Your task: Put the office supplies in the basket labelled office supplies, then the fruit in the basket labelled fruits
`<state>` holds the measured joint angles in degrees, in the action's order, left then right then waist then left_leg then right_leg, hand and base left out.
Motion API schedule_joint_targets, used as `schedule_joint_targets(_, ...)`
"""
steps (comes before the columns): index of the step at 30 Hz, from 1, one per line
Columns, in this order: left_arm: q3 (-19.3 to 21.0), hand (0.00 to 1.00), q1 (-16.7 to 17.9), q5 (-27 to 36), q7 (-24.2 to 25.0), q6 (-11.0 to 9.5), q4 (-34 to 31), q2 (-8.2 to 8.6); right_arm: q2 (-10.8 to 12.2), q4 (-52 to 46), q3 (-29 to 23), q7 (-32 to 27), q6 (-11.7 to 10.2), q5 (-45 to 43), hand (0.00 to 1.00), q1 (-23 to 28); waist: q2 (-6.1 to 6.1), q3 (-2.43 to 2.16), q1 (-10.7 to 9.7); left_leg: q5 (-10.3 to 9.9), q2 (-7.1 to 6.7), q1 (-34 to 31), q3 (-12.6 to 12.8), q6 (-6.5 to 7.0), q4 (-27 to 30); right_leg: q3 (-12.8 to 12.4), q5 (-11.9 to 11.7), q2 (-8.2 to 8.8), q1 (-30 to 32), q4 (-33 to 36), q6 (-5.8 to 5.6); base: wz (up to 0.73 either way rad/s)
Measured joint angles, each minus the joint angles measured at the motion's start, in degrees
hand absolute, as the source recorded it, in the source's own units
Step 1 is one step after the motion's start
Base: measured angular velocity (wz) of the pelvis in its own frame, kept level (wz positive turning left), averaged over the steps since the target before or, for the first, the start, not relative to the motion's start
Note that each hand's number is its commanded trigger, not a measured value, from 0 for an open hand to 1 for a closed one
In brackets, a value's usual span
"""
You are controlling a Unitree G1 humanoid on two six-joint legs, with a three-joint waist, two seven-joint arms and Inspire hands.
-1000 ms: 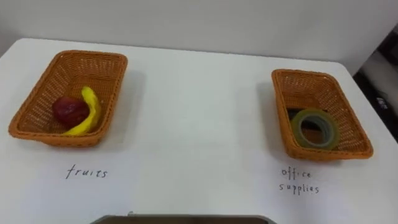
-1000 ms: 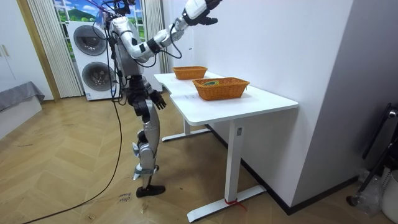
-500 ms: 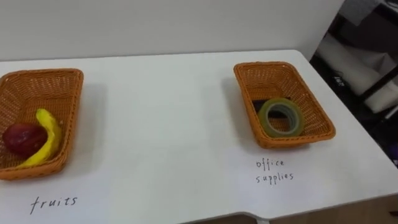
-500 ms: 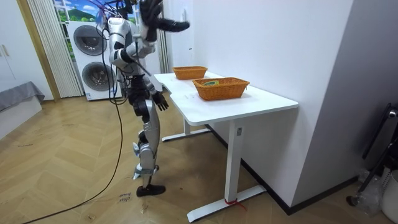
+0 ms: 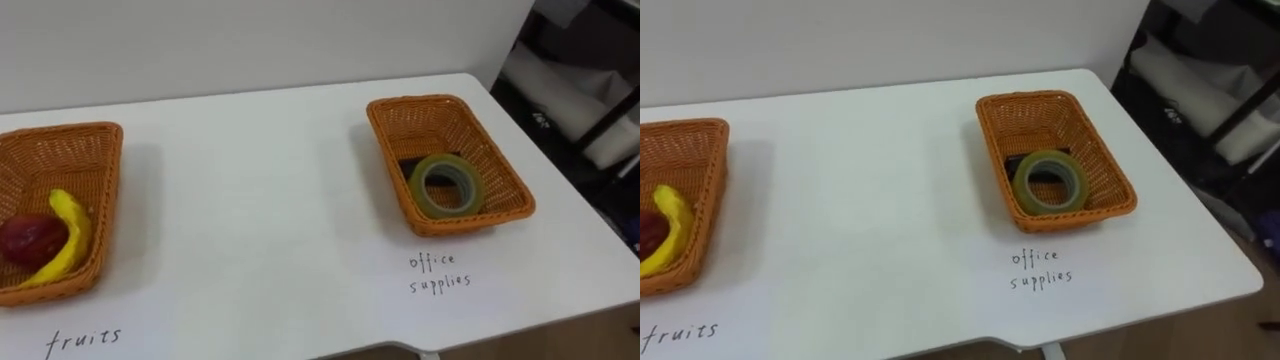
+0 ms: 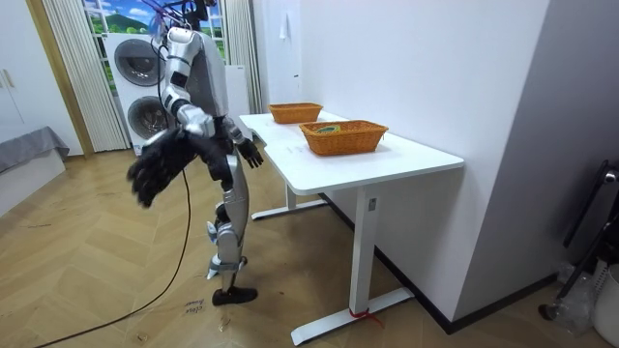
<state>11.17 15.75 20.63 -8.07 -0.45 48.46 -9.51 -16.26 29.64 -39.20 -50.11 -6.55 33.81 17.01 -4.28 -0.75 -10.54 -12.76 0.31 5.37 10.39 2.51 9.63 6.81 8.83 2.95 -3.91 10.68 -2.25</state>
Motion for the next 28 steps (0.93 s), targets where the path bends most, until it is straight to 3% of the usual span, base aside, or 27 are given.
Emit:
schedule_joint_targets(5, -0.83, 0.00, 1.07, -0.32, 1.17, 0.13, 1.53, 1.24, 6.37, 21.23, 6.69, 5.08, 1.15, 5.49, 0.00, 1.06, 0.92, 0.05, 0.33, -0.12, 0.00, 0.23, -0.06, -0.09, -0.15, -0.23, 0.26, -0.07, -0.12, 0.10, 0.08, 0.00)
schedule_joint_targets(10, 0.14, 0.00, 1.50, -1.92, 3.52, 0.12, 3.16, 2.57, 9.18, 34.44, 11.45, 16.84, 3.19, 10.28, 0.00, 0.64, 1.82, 0.23, 1.70, -0.20, -0.10, 0.50, -0.67, -0.07, -0.04, 0.24, 0.30, 0.04, -0.75, -0.07, 0.03, 0.05)
schedule_joint_targets(17, -0.82, 0.00, 0.63, -5.74, 4.10, 0.08, 8.60, 2.37, 9.04, 39.70, 24.17, 31.59, 5.33, -3.11, 0.00, -2.50, 2.12, 0.40, 4.98, -0.42, -0.20, 2.30, -0.93, -0.24, 0.00, 0.56, 1.23, 0.15, -2.11, -0.36, 0.07, 0.02)
schedule_joint_targets(21, -3.73, 0.00, 0.32, -8.06, 3.23, 0.08, 9.47, 2.39, 9.03, 39.89, 29.61, 35.83, 5.43, -10.44, 0.00, -4.78, 2.72, 0.57, 6.61, -0.41, -0.15, 2.22, -1.36, -0.31, -0.04, 0.78, 1.15, -0.04, -2.63, -1.28, 0.09, 0.07)
schedule_joint_targets(23, -5.89, 0.00, -0.08, -9.82, 3.14, 0.10, 10.18, 2.45, 9.02, 39.77, 33.37, 38.29, 5.46, -12.52, 0.00, -6.52, 3.41, 0.88, 7.45, -0.45, -0.17, 2.13, -1.86, -0.35, -0.17, 1.31, 1.14, -0.06, -3.03, -1.98, 0.08, 0.10)
schedule_joint_targets(28, -6.88, 0.00, -0.24, -10.08, 1.93, 0.10, 10.18, 3.15, 9.08, 39.76, 38.14, 42.67, 6.01, -16.70, 0.00, -9.07, 3.98, 1.04, 8.42, -0.45, -0.18, 1.88, -2.92, -0.50, -0.37, 2.33, 1.17, -0.13, -3.10, -2.04, 0.12, 0.10)
